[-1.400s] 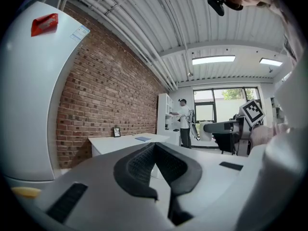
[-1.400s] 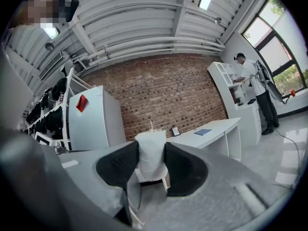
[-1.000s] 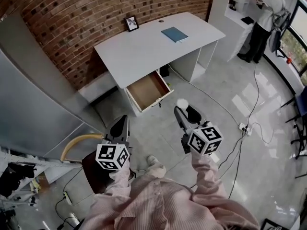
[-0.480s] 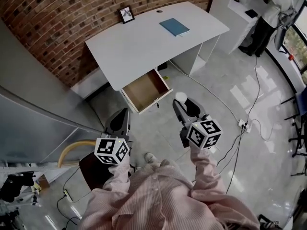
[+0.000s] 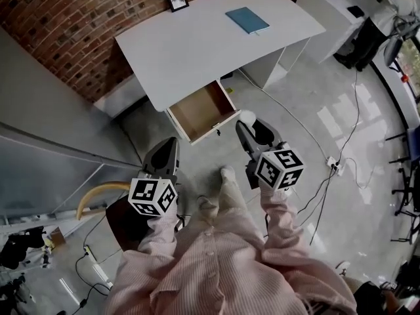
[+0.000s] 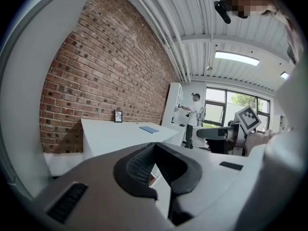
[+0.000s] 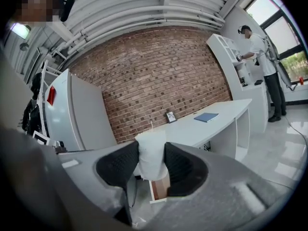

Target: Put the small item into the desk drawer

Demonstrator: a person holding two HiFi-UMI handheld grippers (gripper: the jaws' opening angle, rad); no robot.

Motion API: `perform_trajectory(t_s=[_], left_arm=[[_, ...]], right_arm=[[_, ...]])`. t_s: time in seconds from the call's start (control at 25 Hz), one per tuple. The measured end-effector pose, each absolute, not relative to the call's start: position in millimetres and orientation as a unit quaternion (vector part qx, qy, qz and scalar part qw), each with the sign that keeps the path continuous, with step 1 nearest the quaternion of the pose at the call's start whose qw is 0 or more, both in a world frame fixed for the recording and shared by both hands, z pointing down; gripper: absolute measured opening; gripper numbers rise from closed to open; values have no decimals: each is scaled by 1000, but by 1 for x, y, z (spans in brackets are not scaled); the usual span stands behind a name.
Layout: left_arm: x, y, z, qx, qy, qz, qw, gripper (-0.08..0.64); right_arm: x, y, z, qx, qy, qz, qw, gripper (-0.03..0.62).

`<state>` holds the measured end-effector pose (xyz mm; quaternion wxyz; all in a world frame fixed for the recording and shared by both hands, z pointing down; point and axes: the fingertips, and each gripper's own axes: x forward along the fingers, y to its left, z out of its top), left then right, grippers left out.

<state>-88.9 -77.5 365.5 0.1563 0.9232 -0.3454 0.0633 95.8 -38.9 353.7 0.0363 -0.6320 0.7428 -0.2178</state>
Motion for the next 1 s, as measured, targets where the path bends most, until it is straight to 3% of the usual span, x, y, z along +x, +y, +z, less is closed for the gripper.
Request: perform_trajectory(t_s=[1.0], left_arm=[[-24,-186,483,849,-425,110,295,0]], right_arm=[[131,-184,485,-545,768,-325,-88,169]])
